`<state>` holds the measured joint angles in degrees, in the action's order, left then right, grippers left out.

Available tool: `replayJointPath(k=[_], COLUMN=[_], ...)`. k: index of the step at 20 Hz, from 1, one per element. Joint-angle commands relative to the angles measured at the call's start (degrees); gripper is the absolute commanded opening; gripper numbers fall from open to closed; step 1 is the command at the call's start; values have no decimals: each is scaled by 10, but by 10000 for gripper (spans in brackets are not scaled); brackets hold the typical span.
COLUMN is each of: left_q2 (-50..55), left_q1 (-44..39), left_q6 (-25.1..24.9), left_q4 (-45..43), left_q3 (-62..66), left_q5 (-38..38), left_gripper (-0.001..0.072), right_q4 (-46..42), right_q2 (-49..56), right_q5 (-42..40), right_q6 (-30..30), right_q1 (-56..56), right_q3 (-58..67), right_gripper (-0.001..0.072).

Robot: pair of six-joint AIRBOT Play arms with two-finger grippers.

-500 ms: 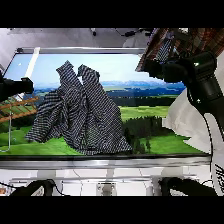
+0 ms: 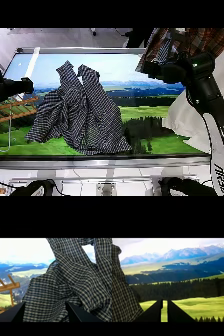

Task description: Fold the clothes and pants, and hang the long-sleeved shirts on hangers.

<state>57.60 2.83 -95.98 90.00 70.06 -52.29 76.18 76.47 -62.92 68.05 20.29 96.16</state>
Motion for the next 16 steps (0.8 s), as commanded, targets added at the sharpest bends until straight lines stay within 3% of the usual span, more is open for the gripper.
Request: replayJointPath(k=[1, 6, 12, 16], left_q2=[0, 0, 0, 6], left_q1=[0, 0, 0, 0], left_q6=[0, 0, 0, -4], left_q4=[0, 0, 0, 0], left_q3=[0, 0, 0, 0], left_q5=[0, 0, 0, 28], left_gripper=[607, 607, 607, 607], right_q4=[1, 4, 5, 22], right_q2=[0, 0, 0, 0], right_q5=[10, 30, 27, 16], right_q6=[26, 27, 140, 146], right_q1=[0, 0, 0, 0], right_q3=[-26, -75, -152, -168], right_gripper=[112, 112, 111, 111])
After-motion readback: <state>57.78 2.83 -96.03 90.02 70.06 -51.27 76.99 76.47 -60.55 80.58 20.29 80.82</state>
